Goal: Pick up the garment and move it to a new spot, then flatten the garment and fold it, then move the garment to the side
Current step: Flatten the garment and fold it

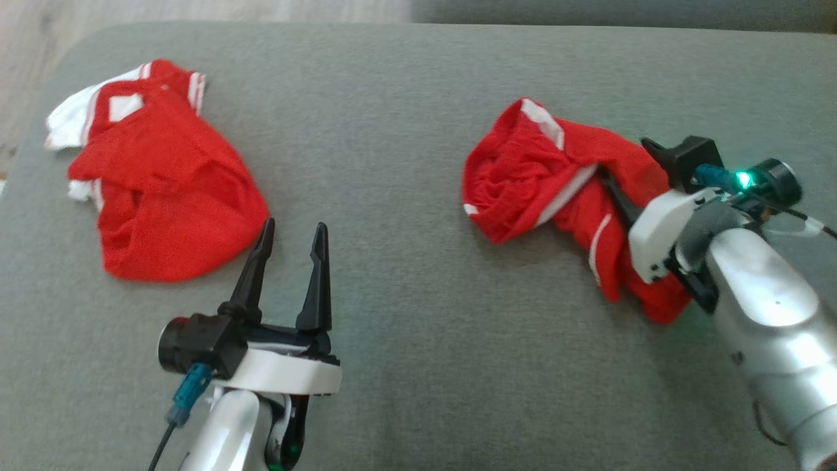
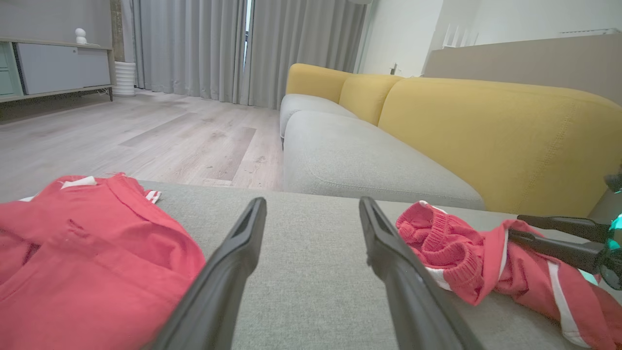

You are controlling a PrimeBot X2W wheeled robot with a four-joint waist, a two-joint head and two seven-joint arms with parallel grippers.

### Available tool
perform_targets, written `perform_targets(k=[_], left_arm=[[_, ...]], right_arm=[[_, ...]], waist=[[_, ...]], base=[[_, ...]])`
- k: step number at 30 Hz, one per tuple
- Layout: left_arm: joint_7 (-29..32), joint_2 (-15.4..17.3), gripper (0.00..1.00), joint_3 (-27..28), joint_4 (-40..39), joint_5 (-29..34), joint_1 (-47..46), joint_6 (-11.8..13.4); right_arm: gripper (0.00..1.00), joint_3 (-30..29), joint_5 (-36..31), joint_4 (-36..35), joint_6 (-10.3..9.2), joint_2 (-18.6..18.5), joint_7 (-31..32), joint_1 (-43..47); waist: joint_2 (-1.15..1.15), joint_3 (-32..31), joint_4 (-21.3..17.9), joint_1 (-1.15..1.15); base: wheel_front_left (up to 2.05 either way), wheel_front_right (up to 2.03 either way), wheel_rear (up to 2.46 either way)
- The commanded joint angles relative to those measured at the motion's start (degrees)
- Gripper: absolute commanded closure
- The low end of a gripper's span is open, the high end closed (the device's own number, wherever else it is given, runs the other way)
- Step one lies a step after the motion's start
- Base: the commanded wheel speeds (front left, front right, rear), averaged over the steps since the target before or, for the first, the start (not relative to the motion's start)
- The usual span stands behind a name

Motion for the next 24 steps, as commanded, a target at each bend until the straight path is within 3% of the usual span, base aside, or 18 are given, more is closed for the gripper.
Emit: perform_targets(k=[1, 7, 14, 20, 24], left_arm=[[-0.5, 0.2, 0.00, 2.2, -1.8, 0.3, -1.9, -0.1], [-0.5, 0.2, 0.00, 4.0, -2.0, 1.2, -1.5, -0.4], [-0.5, 0.2, 0.00, 5.1, -2.3, 1.1, -0.8, -0.2], [-0.5, 0.2, 0.00, 5.6, -2.9, 1.0, 0.1, -0.1], [-0.5, 0.2, 0.00, 5.3, -3.0, 1.0, 0.0, -0.2]], right_arm=[[0.00, -0.9, 0.0, -1.4, -0.04, 1.1, -1.7, -0.4], [0.00, -5.3, -2.2, -5.2, -0.04, 2.4, -4.6, 3.5], [0.00, -11.9, -3.4, -15.5, -0.04, 3.7, -5.4, 13.0], [0.00, -20.3, -5.6, -28.8, -0.04, 10.6, -8.6, 26.1], [0.00, -25.3, -7.4, -33.8, -0.04, 14.3, -11.8, 33.1]], waist=[[0.00, -0.5, -1.5, -0.01], [0.00, -1.8, -6.3, -0.01], [0.00, -3.6, -9.7, -0.01], [0.00, -4.4, -11.7, -0.01], [0.00, -4.5, -11.9, -0.01]], base=[[0.00, 0.00, 0.00], [0.00, 0.00, 0.00], [0.00, 0.00, 0.00], [0.00, 0.00, 0.00], [0.00, 0.00, 0.00]])
